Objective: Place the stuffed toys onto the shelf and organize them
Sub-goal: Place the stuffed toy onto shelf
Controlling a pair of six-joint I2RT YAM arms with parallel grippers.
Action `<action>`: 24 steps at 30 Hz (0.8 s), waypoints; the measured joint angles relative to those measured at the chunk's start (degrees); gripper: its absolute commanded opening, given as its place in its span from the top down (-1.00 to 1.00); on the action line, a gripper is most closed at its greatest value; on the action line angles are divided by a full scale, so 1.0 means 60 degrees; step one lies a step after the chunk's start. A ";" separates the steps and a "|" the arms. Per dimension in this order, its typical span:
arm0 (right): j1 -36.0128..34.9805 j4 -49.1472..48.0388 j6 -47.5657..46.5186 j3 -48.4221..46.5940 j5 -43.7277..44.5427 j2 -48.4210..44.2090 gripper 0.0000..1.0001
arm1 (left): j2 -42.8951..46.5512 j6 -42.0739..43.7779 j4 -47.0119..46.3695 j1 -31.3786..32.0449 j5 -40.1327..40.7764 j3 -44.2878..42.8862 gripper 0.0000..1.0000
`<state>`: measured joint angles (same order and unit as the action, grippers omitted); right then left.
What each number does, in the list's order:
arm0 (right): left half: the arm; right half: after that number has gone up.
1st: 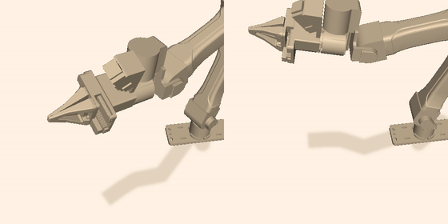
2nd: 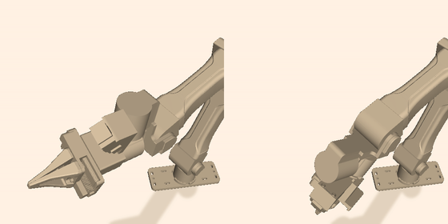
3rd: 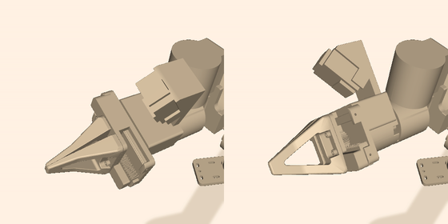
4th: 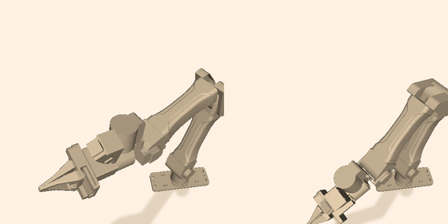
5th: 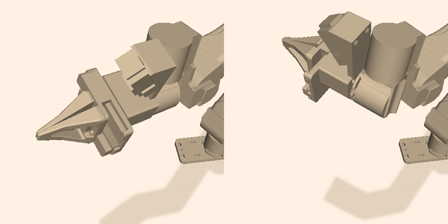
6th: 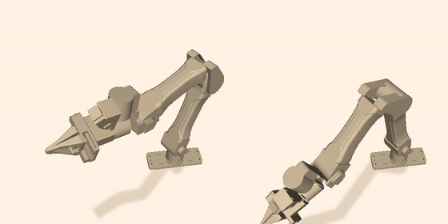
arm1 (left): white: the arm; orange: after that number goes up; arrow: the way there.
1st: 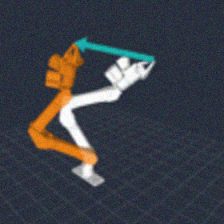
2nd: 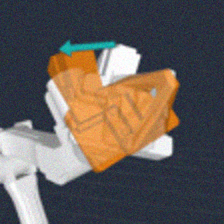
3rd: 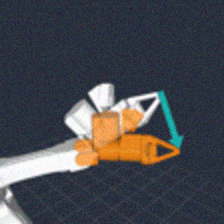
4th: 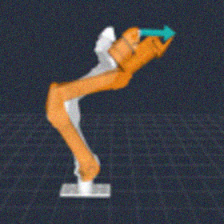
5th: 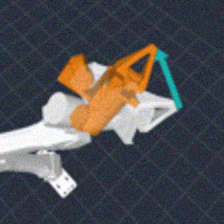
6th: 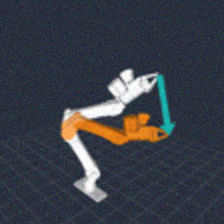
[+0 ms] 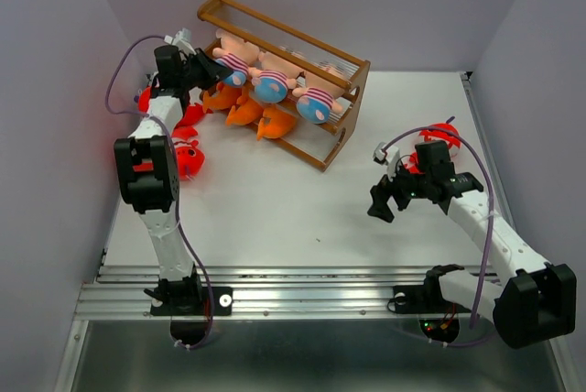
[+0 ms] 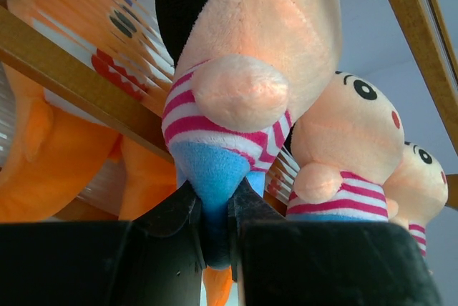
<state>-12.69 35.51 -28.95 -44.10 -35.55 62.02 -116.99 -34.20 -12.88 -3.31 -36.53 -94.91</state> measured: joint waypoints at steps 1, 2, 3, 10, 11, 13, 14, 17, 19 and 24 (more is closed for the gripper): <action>0.0025 0.0000 -0.0004 0.0004 -0.0007 0.0000 -1.00 | -0.0040 -0.0040 0.0022 -0.0004 -0.0033 -0.0062 0.94; 0.0051 -0.0004 -0.0007 0.0000 -0.0004 0.0000 -1.00 | -0.0073 -0.0062 0.0073 -0.0007 -0.0062 -0.0138 0.92; 0.0069 -0.0004 -0.0011 0.0004 0.0000 0.0007 -1.00 | -0.0160 -0.0106 0.0102 -0.0011 -0.0106 -0.0284 0.89; 0.0109 0.0000 -0.0029 0.0004 0.0000 0.0062 -1.00 | -0.0685 -0.0175 0.0288 -0.0025 -0.0288 -0.1016 0.67; 0.0109 -0.0004 -0.0029 0.0004 0.0000 0.0062 -1.00 | -0.0710 -0.0175 0.0357 -0.0025 -0.0313 -0.1056 0.63; 0.0109 -0.0004 -0.0033 0.0004 0.0000 0.0062 -1.00 | -0.0725 -0.0164 0.0452 -0.0025 -0.0372 -0.1151 0.53; 0.0109 0.0000 -0.0033 0.0004 0.0004 0.0062 -1.00 | -0.0736 -0.0149 0.0495 -0.0025 -0.0382 -0.1180 0.48; 0.0109 -0.0004 -0.0033 0.0004 0.0007 0.0062 -1.00 | -0.0892 -0.0113 0.0652 -0.0025 -0.0444 -0.1410 0.25; 0.0109 -0.0004 -0.0033 0.0000 0.0011 0.0062 -1.00 | -0.0962 -0.0102 0.0681 -0.0025 -0.0474 -0.1461 0.04; 0.0109 -0.0004 -0.0033 0.0004 0.0033 0.0062 -1.00 | -0.0991 0.0004 0.0871 -0.0047 -0.0474 -0.1548 -0.24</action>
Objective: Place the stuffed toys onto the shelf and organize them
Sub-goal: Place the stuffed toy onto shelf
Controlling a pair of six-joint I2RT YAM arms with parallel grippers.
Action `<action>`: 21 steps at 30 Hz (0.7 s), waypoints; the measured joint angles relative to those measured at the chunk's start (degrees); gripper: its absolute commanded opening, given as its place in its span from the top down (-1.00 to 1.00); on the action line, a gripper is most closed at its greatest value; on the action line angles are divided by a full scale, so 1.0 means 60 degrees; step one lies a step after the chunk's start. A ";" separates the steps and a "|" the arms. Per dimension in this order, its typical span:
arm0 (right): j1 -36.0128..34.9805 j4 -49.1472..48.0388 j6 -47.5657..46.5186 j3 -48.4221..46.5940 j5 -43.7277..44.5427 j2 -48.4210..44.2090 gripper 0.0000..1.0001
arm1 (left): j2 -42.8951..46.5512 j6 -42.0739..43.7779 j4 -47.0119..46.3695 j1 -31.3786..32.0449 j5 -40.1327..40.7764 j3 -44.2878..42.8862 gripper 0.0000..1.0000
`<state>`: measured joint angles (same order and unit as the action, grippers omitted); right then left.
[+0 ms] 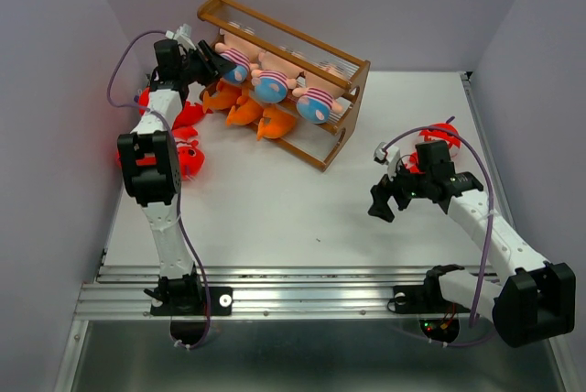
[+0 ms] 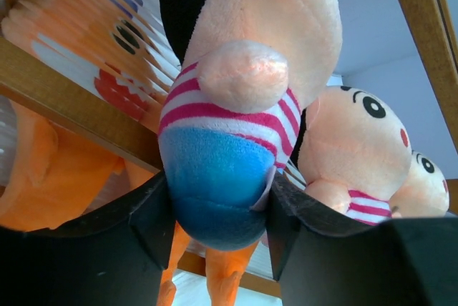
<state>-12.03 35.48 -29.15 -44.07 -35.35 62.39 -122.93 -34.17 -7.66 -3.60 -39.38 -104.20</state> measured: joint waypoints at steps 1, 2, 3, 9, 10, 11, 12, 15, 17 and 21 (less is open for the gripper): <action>0.0004 0.0004 0.0000 -0.0004 0.0000 0.0000 -1.00 | 0.0000 0.0018 0.0033 0.0000 0.0011 -0.0015 -0.31; 0.0011 0.0004 0.0000 0.0000 0.0000 0.0004 -1.00 | 0.0000 0.0055 0.0055 0.0000 0.0025 -0.0015 -0.35; 0.0018 0.0000 0.0000 0.0000 0.0000 0.0007 -1.00 | 0.0000 0.0091 0.0058 0.0000 0.0033 -0.0018 -0.49; 0.0073 0.0000 -0.0004 0.0000 0.0011 0.0051 -1.00 | 0.0000 0.0222 0.0157 0.0000 0.0047 -0.0015 -0.93; 0.0073 0.0004 -0.0004 0.0000 0.0015 0.0051 -1.00 | 0.0000 0.0222 0.0164 0.0000 0.0058 -0.0015 -0.96; 0.0073 0.0004 -0.0004 0.0000 0.0011 0.0051 -1.00 | 0.0000 0.0229 0.0175 0.0000 0.0062 -0.0015 -0.97; 0.0073 0.0000 -0.0004 0.0000 0.0011 0.0051 -1.00 | 0.0000 0.0229 0.0175 0.0000 0.0066 -0.0011 -0.97; 0.0073 0.0000 -0.0004 0.0000 0.0011 0.0051 -1.00 | 0.0040 0.0233 0.0164 -0.0040 0.0069 0.0069 -0.97; 0.0073 0.0000 -0.0004 0.0000 0.0011 0.0051 -1.00 | 0.0109 0.0229 0.0149 -0.0084 0.0087 0.0178 -0.97; 0.0073 0.0000 -0.0004 0.0000 0.0011 0.0051 -1.00 | 0.0452 0.0200 0.0007 -0.0240 0.0098 0.0608 -0.97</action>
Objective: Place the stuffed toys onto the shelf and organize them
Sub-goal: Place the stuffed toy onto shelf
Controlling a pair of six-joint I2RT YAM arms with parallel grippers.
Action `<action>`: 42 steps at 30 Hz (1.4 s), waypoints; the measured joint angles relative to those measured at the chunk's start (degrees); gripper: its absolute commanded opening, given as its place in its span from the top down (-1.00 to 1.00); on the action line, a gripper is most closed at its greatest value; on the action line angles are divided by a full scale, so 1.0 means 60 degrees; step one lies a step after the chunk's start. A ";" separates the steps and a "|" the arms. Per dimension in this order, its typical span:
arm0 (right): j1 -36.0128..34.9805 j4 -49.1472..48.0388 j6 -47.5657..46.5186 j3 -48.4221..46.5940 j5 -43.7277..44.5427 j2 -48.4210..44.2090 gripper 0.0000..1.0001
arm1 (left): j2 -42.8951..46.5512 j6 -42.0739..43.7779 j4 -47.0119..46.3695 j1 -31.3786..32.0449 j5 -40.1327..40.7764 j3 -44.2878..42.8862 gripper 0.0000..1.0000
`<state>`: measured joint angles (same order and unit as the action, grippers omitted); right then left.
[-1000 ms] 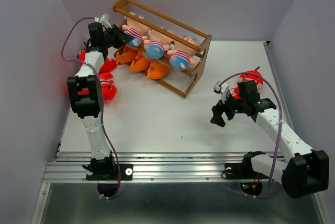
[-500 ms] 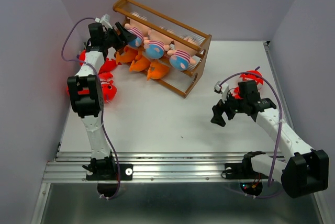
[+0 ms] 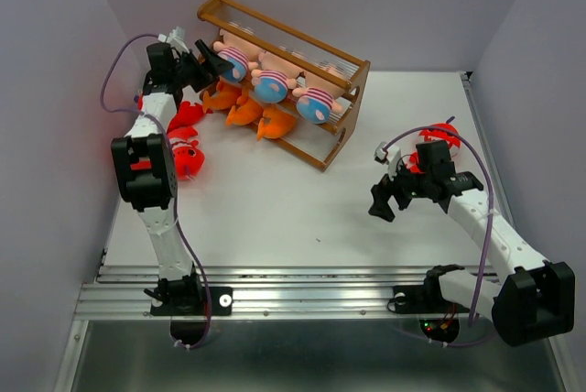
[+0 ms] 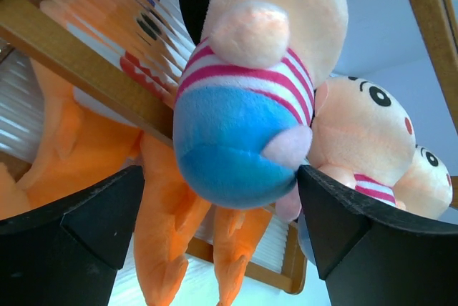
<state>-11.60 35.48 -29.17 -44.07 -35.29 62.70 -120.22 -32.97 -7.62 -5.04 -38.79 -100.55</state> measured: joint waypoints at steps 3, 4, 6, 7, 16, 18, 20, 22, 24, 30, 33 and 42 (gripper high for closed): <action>0.0000 0.0004 0.0000 0.0000 0.0000 0.0000 -1.00 | 0.0255 -0.0018 -0.0033 -0.0138 -0.0022 0.0135 -0.97; 0.0000 0.0000 -0.0004 0.0000 0.0000 0.0000 -1.00 | 0.0295 -0.0022 -0.0051 -0.0171 -0.0036 0.0135 -0.97; 0.0000 0.0000 -0.0004 0.0000 0.0000 0.0000 -1.00 | 0.0423 -0.0022 -0.0087 -0.0248 -0.0076 0.0135 -0.97; 0.0000 0.0000 -0.0007 0.0000 0.0000 0.0000 -1.00 | 0.0466 -0.0022 -0.0098 -0.0266 -0.0091 0.0135 -0.97; 0.0102 0.0004 -0.0036 0.0000 0.0036 0.0000 -1.00 | 0.1180 0.0018 -0.0339 -0.0525 -0.0302 0.0867 -0.97; 0.0109 0.0000 -0.0058 0.0000 0.0058 0.0000 -1.00 | 0.1555 0.0098 -0.0375 -0.0637 -0.0288 0.1271 -0.97; 0.0109 0.0000 -0.0069 0.0000 0.0066 0.0000 -1.00 | 0.1989 0.0193 -0.0382 -0.0794 -0.0240 0.1690 -0.97; 0.0120 0.0000 -0.0076 0.0000 0.0069 0.0000 -1.00 | 0.2645 0.0310 -0.0579 -0.0936 -0.0047 0.2433 -0.97; 0.0149 -0.0004 -0.0095 0.0000 0.0131 0.0000 -1.00 | 0.3617 0.0324 -0.0962 -0.1067 0.0142 0.3563 -0.97; 0.0503 -0.0007 -0.0102 0.0000 0.0346 -0.0149 -1.00 | 0.5996 0.0492 -0.1650 -0.0962 0.0499 0.6153 -0.97; 0.0831 -0.0036 -0.0091 0.0004 0.0423 -0.0379 -1.00 | 0.7169 0.0517 -0.1865 -0.0867 0.0535 0.7475 -0.97; 0.1741 -0.0280 0.0291 0.0000 0.0525 -0.0619 -1.00 | 1.0714 0.0597 -0.2335 -0.0849 0.0361 1.0324 -0.97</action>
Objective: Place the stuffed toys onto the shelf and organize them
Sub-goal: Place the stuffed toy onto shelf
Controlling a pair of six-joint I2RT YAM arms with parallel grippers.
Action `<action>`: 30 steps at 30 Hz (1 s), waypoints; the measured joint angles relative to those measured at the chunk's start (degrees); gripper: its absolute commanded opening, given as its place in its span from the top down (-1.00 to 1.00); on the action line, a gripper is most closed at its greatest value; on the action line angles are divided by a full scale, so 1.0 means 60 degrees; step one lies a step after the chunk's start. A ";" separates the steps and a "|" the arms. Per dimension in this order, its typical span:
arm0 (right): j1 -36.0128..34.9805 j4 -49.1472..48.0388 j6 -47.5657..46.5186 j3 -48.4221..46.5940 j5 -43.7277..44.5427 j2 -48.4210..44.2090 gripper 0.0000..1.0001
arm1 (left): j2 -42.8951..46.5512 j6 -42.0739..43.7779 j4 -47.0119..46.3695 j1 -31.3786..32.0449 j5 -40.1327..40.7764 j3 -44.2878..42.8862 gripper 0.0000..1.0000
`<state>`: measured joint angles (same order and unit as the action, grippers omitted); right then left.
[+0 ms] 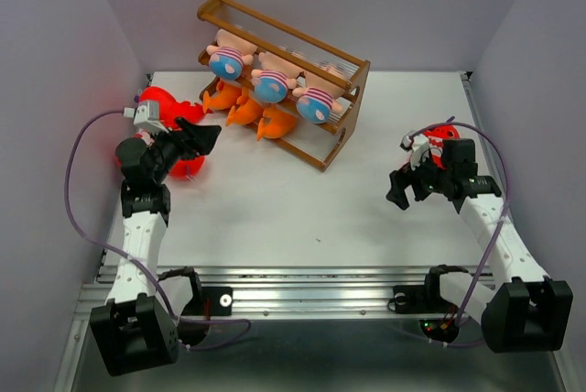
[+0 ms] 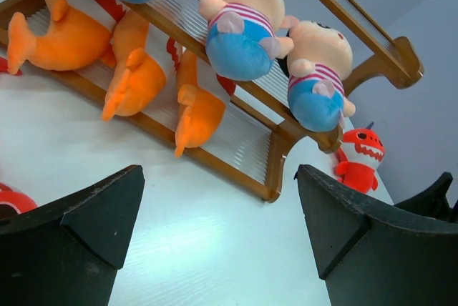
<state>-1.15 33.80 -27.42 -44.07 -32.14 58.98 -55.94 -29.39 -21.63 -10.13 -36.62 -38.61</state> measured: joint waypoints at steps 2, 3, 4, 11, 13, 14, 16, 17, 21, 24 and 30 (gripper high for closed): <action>0.0073 -0.0004 0.0127 -0.0007 0.0178 0.0084 -1.00 | 0.0335 0.0004 -0.0098 0.0000 -0.0076 0.0310 -0.97; 0.0073 -0.0004 0.0193 -0.0022 0.0310 0.0149 -1.00 | 0.0455 0.0000 -0.0146 0.0000 -0.0120 0.0452 -0.97; 0.0106 0.0000 0.0262 -0.0044 0.0459 0.0226 -1.00 | 0.0550 -0.0011 -0.0200 0.0000 -0.0197 0.0597 -0.97; 0.0331 -0.0022 0.0940 -0.0958 0.1497 0.0594 -1.00 | 0.1016 -0.0120 -0.0299 0.0000 -0.0477 0.1184 -0.97; 0.0393 -0.0095 0.1311 -0.1290 0.1770 0.0685 -1.00 | 0.1173 -0.0084 -0.0160 0.0004 -0.0441 0.1202 -0.97; 0.0433 -0.0204 0.1490 -0.1468 0.1909 0.0794 -1.00 | 0.1231 -0.0044 -0.0098 0.0004 -0.0397 0.1202 -0.97; 0.0448 -0.0310 0.1832 -0.1690 0.2095 0.0994 -1.00 | 0.1439 0.0127 0.0273 0.0069 -0.0204 0.1195 -0.97; 0.0459 -0.0382 0.2033 -0.1807 0.2208 0.1151 -1.00 | 0.1555 0.0259 0.0444 0.0117 -0.0095 0.1195 -0.98; 0.0601 -0.0543 0.2659 -0.2029 0.2579 0.1727 -1.00 | 0.1894 0.0550 0.0721 0.0386 0.0058 0.1191 -0.97; 0.0736 -0.0576 0.3067 -0.2138 0.2911 0.1985 -1.00 | 0.1945 0.0696 0.0827 0.0561 0.0076 0.1184 -0.97; 0.0914 -0.0900 0.4018 -0.2714 0.4353 0.2331 -1.00 | 0.1905 0.0812 0.1009 0.0612 0.0029 0.1184 -0.97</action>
<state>4.34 28.40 -3.31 -60.36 -6.02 72.97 -44.51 -24.51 -15.57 -6.46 -36.45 -31.51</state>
